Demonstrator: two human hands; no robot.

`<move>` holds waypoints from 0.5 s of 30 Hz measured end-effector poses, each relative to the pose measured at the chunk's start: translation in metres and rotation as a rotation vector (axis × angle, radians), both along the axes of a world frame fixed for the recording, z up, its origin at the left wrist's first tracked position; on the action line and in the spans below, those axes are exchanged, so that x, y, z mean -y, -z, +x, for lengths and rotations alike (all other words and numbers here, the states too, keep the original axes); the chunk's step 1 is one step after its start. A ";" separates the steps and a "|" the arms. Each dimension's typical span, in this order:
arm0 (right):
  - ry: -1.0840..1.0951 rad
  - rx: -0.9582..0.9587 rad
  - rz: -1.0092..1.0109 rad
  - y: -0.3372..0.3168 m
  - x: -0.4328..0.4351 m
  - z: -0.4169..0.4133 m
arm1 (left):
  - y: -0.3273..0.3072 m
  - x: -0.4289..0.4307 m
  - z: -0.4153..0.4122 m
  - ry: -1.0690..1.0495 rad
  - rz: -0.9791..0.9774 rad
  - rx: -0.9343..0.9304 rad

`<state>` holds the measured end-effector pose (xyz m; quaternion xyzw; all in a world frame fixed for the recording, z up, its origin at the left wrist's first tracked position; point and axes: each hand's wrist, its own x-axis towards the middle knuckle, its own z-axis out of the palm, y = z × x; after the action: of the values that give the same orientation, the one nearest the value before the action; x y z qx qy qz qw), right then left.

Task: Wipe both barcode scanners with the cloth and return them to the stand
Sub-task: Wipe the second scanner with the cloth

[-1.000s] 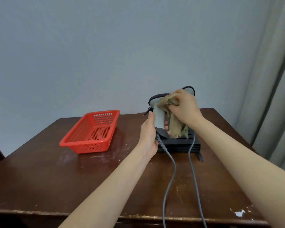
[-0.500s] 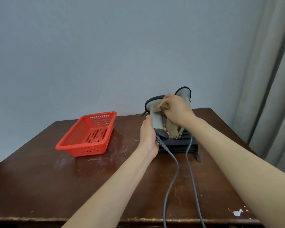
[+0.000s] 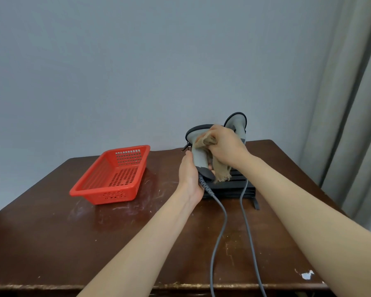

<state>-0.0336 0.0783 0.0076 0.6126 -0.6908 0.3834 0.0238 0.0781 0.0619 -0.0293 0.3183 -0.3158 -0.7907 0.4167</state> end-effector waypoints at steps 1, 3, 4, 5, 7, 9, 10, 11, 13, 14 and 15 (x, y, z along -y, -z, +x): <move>-0.047 -0.004 0.010 0.002 -0.001 0.003 | 0.000 0.001 0.001 -0.003 0.002 -0.001; -0.195 -0.005 0.091 0.006 -0.003 0.008 | 0.002 0.005 0.004 -0.014 -0.016 -0.014; -0.249 -0.013 0.145 0.007 -0.005 0.009 | 0.002 0.007 0.005 -0.014 -0.027 -0.021; -0.278 -0.021 0.182 0.007 -0.005 0.010 | 0.002 0.007 0.006 -0.012 -0.032 -0.027; -0.267 -0.016 0.184 0.005 -0.004 0.007 | 0.002 0.005 0.007 -0.015 -0.021 -0.034; -0.147 -0.005 0.115 0.001 -0.002 0.005 | 0.001 0.002 0.006 -0.007 0.000 -0.018; -0.054 -0.008 0.082 0.000 -0.001 0.003 | 0.000 0.001 0.005 0.003 0.010 -0.011; 0.027 -0.012 0.060 -0.001 0.000 0.001 | -0.001 -0.001 0.005 0.010 0.019 -0.005; 0.067 -0.029 0.055 -0.001 0.000 0.001 | -0.002 -0.001 0.004 0.004 0.027 -0.005; 0.006 -0.027 0.068 0.000 -0.001 0.002 | -0.002 0.000 0.003 -0.004 0.026 -0.008; -0.078 -0.005 0.098 0.002 -0.001 0.004 | -0.001 0.002 0.003 -0.012 0.024 -0.009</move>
<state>-0.0301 0.0794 0.0057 0.6403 -0.6843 0.3483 -0.0193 0.0810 0.0603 -0.0281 0.3218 -0.3027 -0.7932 0.4191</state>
